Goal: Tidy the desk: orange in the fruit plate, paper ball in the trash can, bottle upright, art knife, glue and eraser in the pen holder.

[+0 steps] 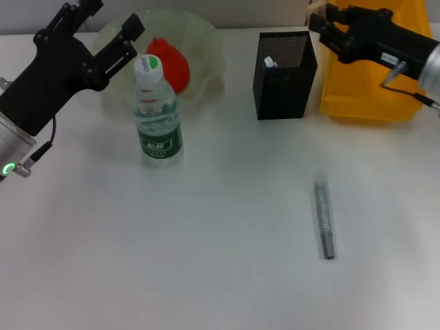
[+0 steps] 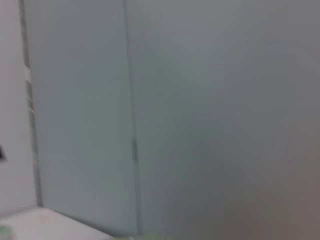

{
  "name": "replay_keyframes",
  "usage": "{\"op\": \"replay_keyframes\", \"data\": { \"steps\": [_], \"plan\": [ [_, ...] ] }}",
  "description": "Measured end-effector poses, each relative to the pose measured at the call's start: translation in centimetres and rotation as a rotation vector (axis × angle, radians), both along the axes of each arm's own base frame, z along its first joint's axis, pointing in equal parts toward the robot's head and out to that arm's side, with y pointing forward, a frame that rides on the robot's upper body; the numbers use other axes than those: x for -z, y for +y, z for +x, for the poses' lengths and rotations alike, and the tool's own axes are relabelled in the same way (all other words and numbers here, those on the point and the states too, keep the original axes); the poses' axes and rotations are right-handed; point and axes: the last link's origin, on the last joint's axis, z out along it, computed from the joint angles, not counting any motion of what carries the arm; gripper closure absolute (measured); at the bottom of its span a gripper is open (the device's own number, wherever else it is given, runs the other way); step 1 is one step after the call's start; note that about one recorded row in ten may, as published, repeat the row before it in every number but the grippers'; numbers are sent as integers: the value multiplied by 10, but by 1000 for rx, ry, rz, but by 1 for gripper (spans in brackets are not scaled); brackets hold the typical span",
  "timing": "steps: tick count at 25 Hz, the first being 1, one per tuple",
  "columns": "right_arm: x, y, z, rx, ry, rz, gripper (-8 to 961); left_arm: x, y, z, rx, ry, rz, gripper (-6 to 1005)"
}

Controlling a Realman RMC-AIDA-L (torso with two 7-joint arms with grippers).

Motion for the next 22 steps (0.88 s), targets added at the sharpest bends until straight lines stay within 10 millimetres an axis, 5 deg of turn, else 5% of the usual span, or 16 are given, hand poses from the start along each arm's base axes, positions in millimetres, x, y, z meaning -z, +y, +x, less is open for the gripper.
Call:
{"op": "replay_keyframes", "data": {
  "steps": [5, 22],
  "plan": [
    [17, 10, -3, 8, -68, 0, 588, 2, 1, 1, -1, 1, -5, 197],
    [20, 14, -4, 26, -79, 13, 540, 4, 0, 2, 2, -4, -12, 197]
  ]
}}
